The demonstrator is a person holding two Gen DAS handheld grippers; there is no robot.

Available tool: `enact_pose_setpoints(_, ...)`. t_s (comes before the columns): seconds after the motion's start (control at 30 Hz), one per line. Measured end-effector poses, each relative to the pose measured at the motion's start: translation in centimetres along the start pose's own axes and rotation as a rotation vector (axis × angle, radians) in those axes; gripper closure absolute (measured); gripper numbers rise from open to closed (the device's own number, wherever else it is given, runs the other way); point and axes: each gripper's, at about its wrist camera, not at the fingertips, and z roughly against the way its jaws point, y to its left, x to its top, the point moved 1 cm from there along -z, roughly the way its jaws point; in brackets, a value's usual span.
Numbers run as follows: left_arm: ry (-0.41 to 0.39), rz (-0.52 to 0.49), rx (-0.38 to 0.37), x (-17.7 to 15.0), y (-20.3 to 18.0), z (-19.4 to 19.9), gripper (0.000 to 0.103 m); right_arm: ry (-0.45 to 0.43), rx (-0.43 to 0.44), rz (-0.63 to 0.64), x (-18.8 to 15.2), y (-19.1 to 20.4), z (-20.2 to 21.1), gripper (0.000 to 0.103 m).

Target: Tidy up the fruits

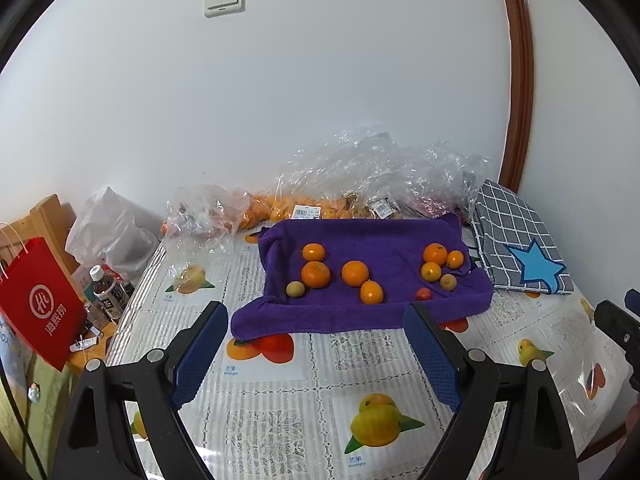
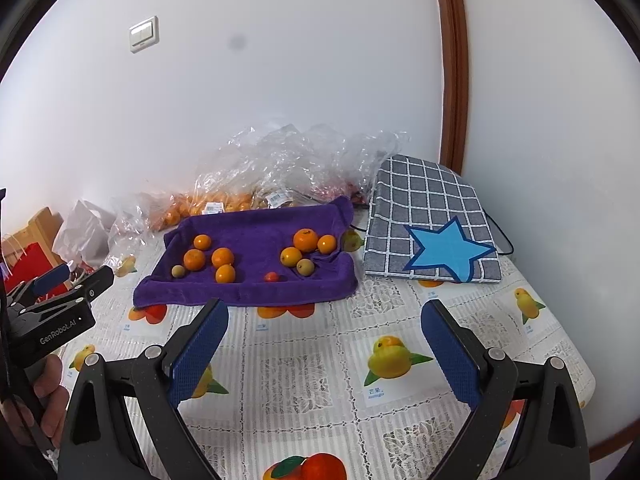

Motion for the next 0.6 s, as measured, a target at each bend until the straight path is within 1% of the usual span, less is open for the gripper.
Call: enact_pose_setpoints(0.6,0.0,0.006,-0.004,-0.11,-0.09,0.24,0.014,0.006,0.001,-0.009,-0.16,-0.17,-0.32,0.007)
